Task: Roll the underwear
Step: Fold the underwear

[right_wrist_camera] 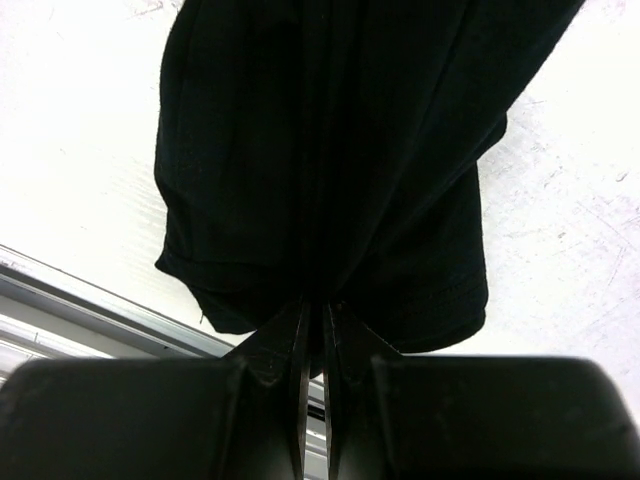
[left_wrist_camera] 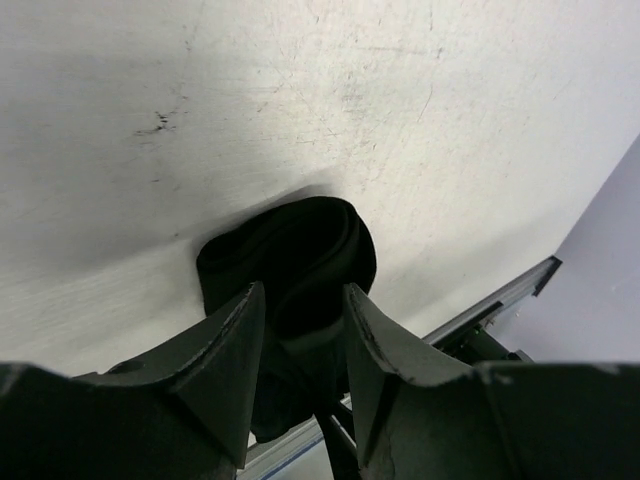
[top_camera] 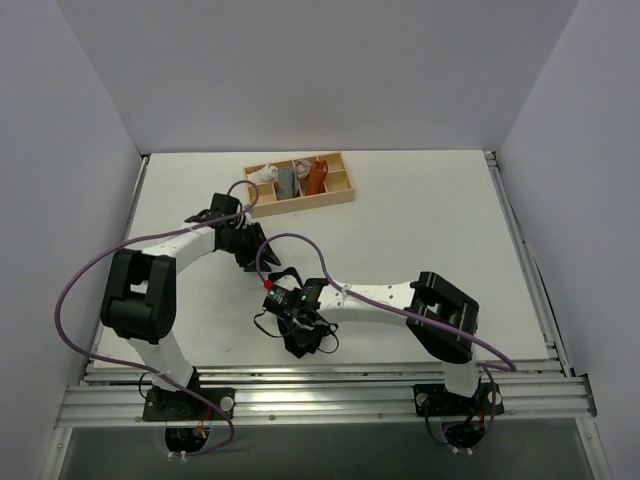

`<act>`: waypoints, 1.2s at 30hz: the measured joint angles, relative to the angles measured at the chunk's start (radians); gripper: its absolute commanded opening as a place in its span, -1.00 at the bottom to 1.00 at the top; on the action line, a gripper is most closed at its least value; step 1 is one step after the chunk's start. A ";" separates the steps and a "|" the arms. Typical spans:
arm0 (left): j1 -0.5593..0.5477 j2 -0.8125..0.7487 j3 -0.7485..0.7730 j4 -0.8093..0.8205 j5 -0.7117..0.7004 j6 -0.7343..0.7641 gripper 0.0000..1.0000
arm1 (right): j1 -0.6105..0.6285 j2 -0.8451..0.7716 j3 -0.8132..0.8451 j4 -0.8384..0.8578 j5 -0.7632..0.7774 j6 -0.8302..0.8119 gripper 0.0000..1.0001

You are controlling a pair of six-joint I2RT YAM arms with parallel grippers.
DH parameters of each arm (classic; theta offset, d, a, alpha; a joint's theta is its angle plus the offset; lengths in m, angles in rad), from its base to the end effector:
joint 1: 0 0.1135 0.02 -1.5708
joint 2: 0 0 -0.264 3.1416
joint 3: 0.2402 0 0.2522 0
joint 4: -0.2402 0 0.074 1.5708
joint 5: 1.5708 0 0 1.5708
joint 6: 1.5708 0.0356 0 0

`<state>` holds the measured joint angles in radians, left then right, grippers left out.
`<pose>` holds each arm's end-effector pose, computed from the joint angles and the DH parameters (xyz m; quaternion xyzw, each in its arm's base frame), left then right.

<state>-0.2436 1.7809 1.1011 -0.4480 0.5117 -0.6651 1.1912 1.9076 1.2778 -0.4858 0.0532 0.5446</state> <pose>0.3338 -0.1009 0.1695 -0.1431 0.9346 -0.3151 0.0826 0.1458 0.3603 0.1685 -0.3037 0.9253 0.1553 0.1656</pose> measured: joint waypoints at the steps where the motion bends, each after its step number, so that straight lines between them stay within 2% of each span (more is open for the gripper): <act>1: 0.003 -0.018 0.008 -0.015 -0.020 0.005 -0.09 | 0.000 0.000 0.002 -0.003 -0.003 0.002 -1.00; 4: 0.012 -0.084 0.019 -0.071 -0.082 0.019 -0.15 | 0.000 0.001 0.025 -0.027 -0.010 0.001 -1.00; 7: 0.022 -0.177 0.019 -0.133 -0.139 0.028 -0.37 | 0.000 0.004 0.063 -0.045 -0.018 0.000 -1.00; 10: 0.024 -0.261 -0.023 -0.139 -0.147 0.033 -0.42 | -0.003 0.005 0.094 -0.051 -0.024 -0.002 -1.00; 21: 0.005 -0.480 -0.539 -0.048 -0.005 -0.096 -0.29 | -0.005 0.005 0.098 -0.041 -0.077 0.022 -1.00; 27: -0.013 -0.484 -0.613 0.083 0.045 -0.162 -0.14 | 0.002 0.005 0.070 -0.023 -0.089 0.044 -1.00; 35: -0.026 -0.477 -0.681 0.219 0.052 -0.213 -0.14 | 0.010 0.005 0.063 0.013 -0.097 0.071 -1.00; 36: -0.026 -0.472 -0.686 0.232 0.062 -0.223 -0.23 | 0.012 0.005 0.063 0.014 -0.097 0.074 -1.00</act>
<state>-0.2699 1.3094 0.4156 -0.2165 0.5735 -0.8879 1.2034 1.9121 1.3407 -0.4717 -0.0437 0.6189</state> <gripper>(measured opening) 0.433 0.018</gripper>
